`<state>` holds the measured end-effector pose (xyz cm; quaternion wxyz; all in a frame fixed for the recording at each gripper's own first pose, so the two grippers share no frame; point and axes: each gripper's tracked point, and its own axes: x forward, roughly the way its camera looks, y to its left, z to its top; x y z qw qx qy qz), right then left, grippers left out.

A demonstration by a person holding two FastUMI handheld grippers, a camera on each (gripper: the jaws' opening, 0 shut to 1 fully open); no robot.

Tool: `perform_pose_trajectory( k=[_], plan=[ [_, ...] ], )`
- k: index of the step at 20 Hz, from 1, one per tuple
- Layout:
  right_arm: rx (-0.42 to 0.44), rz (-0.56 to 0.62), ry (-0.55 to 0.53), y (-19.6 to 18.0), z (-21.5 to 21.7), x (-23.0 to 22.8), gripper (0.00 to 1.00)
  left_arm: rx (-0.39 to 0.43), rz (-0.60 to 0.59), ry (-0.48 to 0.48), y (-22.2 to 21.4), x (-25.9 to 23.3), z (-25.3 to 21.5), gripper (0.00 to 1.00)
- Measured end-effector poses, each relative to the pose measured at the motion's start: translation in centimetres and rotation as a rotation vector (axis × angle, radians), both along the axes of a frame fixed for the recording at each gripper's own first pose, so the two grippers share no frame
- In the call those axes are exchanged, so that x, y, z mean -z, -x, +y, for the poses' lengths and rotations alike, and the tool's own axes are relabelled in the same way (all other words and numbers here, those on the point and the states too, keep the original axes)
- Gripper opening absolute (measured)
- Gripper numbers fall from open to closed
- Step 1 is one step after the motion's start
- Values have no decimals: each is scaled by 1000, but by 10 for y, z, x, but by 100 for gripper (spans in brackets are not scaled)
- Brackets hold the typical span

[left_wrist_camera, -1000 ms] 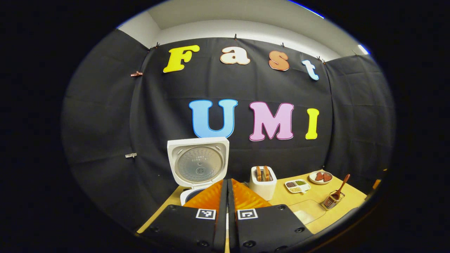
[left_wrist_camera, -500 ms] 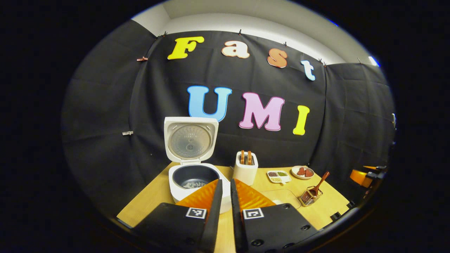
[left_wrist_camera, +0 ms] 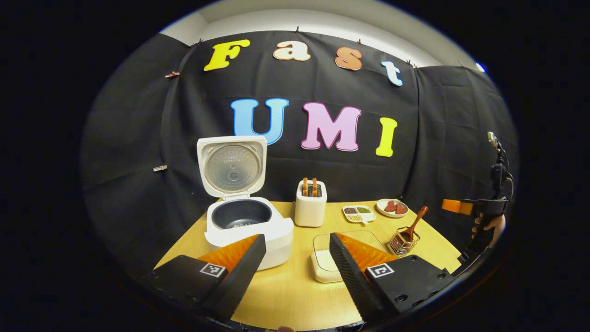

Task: Close the left gripper, press the button to open the rice cooker; take a wooden spoon from the chopstick holder with the right hand, scoop a spoonful of rice and pour it into the rice cooker, then put the wooden spoon back into the chopstick holder.

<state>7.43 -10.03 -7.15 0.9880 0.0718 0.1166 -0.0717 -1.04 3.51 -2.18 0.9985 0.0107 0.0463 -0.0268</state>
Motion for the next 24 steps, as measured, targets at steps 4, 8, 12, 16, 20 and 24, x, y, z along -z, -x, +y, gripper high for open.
perform_pose_trajectory(
  k=[4,8,12,16,20,24],
  plan=[
    [-31,111,-76,-39,-6,37,97,-16,44,-17,-5,15,-19,96],
    [-50,229,-138,-78,-11,85,97,-62,95,7,-11,23,-25,96],
    [-35,293,-205,-104,-21,124,98,-170,107,-18,-15,19,4,95],
    [-45,312,-209,-131,-32,146,99,-249,121,46,-17,25,11,96],
    [-63,320,-244,-148,-27,155,91,-269,145,110,-15,41,-10,96],
    [-52,324,-283,-156,-28,158,46,-263,184,105,-11,61,-31,96]
  ],
)
